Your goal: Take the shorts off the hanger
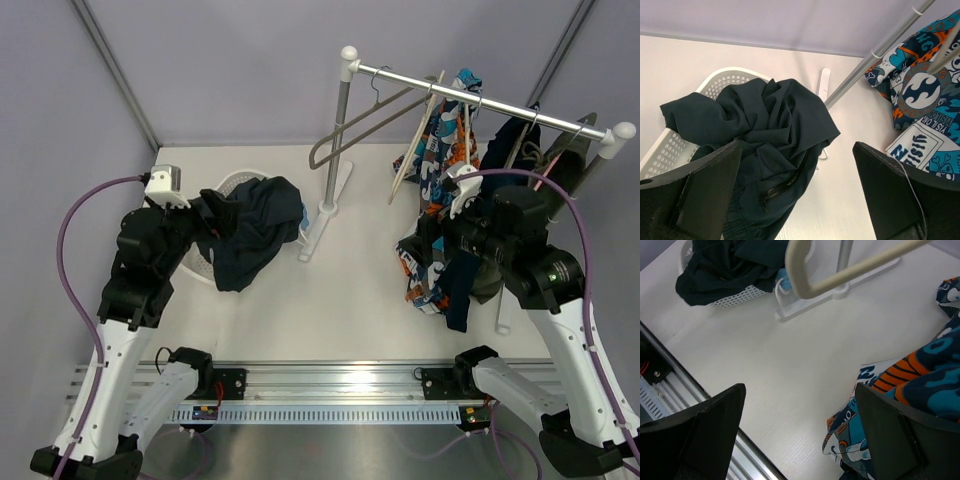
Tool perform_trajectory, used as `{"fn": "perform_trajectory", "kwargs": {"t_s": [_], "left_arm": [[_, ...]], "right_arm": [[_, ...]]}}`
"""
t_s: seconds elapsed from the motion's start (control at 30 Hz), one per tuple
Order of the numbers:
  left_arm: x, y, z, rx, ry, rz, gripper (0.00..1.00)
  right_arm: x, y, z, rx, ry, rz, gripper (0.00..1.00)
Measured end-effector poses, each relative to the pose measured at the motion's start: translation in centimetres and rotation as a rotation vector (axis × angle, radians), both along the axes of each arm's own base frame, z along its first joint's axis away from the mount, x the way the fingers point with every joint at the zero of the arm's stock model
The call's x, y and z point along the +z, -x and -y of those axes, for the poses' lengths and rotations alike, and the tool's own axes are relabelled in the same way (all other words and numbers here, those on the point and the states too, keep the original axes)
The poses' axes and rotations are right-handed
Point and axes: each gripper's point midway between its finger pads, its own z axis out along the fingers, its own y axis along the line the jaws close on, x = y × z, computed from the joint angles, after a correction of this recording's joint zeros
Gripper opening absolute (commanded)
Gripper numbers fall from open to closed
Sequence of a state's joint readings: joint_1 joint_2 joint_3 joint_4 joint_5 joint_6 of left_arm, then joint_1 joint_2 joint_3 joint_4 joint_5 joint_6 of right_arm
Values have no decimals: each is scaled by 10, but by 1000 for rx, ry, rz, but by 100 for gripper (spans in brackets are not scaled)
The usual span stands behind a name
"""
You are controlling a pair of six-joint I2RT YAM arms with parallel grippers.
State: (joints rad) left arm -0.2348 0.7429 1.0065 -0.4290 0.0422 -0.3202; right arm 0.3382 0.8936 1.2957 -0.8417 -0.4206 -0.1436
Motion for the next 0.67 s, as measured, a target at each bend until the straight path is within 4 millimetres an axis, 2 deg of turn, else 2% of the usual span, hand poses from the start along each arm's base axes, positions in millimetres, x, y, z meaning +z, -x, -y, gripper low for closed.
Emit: {"fn": "perform_trajectory", "kwargs": {"t_s": [0.37, 0.67], "left_arm": [[20, 20, 3, -36, 46, 65, 99], [31, 32, 5, -62, 62, 108, 99]], "right_arm": [[7, -34, 44, -432, -72, -21, 99], [16, -35, 60, -514, -80, 44, 100]]}}
